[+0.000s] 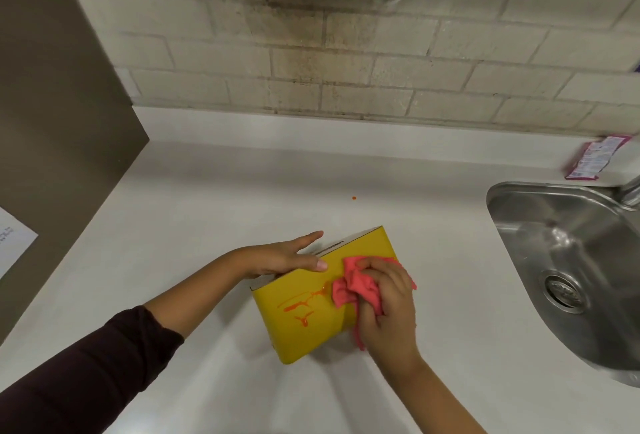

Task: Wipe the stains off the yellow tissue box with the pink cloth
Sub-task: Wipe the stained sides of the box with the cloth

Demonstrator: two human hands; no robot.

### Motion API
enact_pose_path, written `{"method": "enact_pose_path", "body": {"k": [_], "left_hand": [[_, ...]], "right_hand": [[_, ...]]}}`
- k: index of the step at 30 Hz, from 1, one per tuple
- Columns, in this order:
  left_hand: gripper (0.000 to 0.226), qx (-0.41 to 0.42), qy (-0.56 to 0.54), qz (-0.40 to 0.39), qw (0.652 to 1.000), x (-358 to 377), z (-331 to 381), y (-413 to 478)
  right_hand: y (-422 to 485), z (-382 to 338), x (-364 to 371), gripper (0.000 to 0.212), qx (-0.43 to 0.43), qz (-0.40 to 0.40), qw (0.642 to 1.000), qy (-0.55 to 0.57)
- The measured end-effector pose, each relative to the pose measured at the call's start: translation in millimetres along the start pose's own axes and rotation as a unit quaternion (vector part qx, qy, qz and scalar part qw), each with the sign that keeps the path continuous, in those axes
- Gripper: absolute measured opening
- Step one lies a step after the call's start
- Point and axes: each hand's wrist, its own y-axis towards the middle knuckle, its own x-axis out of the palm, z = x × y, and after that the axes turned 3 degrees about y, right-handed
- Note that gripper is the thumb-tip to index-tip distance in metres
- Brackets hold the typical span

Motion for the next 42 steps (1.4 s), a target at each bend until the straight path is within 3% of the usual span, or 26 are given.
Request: {"method": "enact_pose_path", "body": {"k": [7,13,15,20,26,32,36,38,42], "left_hand": [[0.091,0.005,0.000,-0.004,1.000,-2,-4,2],[0.081,0.002,0.006,-0.001,1.000,2,0,2],[0.086,0.003,0.001,0.005,1.000,1,0,1],[0.097,0.004,-0.003,0.003,1.000,0,-3,1],[0.093,-0.009,0.031,-0.013,0.999,-1,2,1],[0.107,0.001,-0.012,0.006,1.000,4,-1,-4],[0.103,-0.006,-0.044,0.034,0.998,5,-4,-3],[0.096,-0.005,-0.046,0.032,0.998,5,-6,-3],[0.104,-0.007,-0.013,0.016,1.000,6,-3,-3]], "right_hand": [[-12,1,-9,0.035,-0.098,-0.130,0.987,0.016],[1,4,-2,0.029,0.017,0.038,0.999,0.004],[1,-1,7,0.028,0.015,0.024,1.000,0.008],[-8,8,-9,0.035,-0.081,-0.087,0.993,0.023],[19,17,-26,0.030,0.005,0.008,1.000,0.026],[32,13,-22,0.041,0.115,0.030,0.991,0.055],[13,11,-24,0.029,0.063,0.010,0.998,0.027],[-1,9,-24,0.029,0.035,-0.011,0.999,0.024],[-6,11,-28,0.035,0.010,-0.035,0.999,0.033]]}}
